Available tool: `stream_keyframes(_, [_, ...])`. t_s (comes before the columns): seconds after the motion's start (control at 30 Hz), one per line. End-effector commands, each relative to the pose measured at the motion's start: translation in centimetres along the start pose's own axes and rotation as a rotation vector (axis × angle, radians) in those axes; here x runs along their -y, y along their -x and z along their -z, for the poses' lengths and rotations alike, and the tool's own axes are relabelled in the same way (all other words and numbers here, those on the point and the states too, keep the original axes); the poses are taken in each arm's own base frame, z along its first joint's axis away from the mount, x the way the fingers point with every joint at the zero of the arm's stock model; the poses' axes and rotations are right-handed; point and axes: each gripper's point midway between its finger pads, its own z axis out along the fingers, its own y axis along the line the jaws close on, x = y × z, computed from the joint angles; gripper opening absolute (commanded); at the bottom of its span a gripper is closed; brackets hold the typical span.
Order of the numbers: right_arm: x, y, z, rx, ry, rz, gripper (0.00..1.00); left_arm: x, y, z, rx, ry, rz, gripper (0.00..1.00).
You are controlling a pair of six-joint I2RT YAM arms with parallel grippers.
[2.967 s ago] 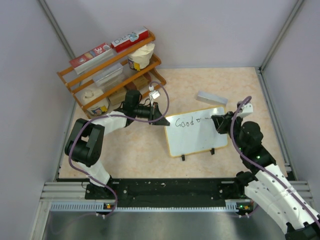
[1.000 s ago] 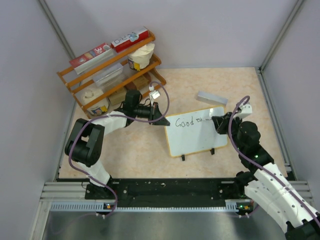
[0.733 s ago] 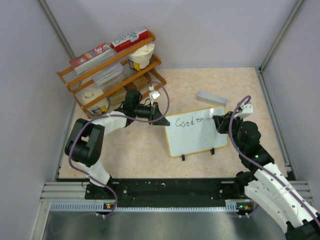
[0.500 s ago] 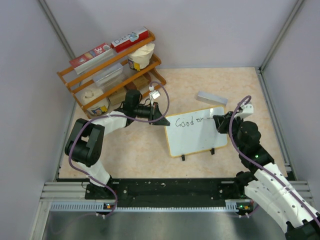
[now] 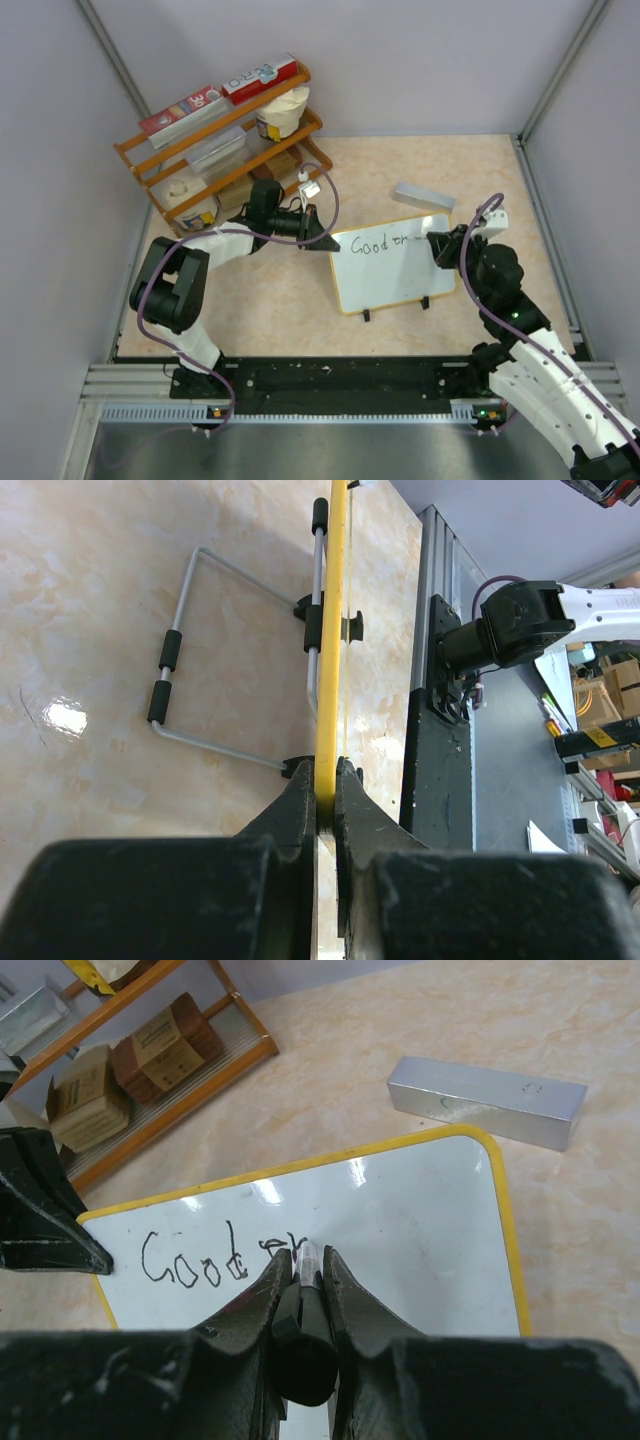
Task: Write a sentence on the whiteboard
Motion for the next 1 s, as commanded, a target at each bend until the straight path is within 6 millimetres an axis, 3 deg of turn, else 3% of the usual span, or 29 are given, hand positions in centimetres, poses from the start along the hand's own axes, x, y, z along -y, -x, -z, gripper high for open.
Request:
stream_keyframes(0.0, [-0.3, -0.2, 0.4, -0.002, 0.019, 0.006, 0.0, 0.0, -2.8, -1.2, -0.07, -0.029, -0.029, 0.0])
stream_keyframes(0.37, [-0.2, -0.7, 0.7, -0.016, 0.028, 0.007, 0.0, 0.1, -2.7, -1.2, -0.071, -0.03, -0.03, 0.0])
stream_keyframes(0.77, [-1.8, 3.5, 2.1, 0.105, 0.074, -0.022, 0.0, 0.1, -2.7, -1.2, -0.073, -0.031, -0.031, 0.0])
stream_keyframes(0.97, [-1.3, 3.7, 1.2, 0.098, 0.033, 0.002, 0.0, 0.1, -2.8, -1.3, -0.074, -0.032, -0.031, 0.0])
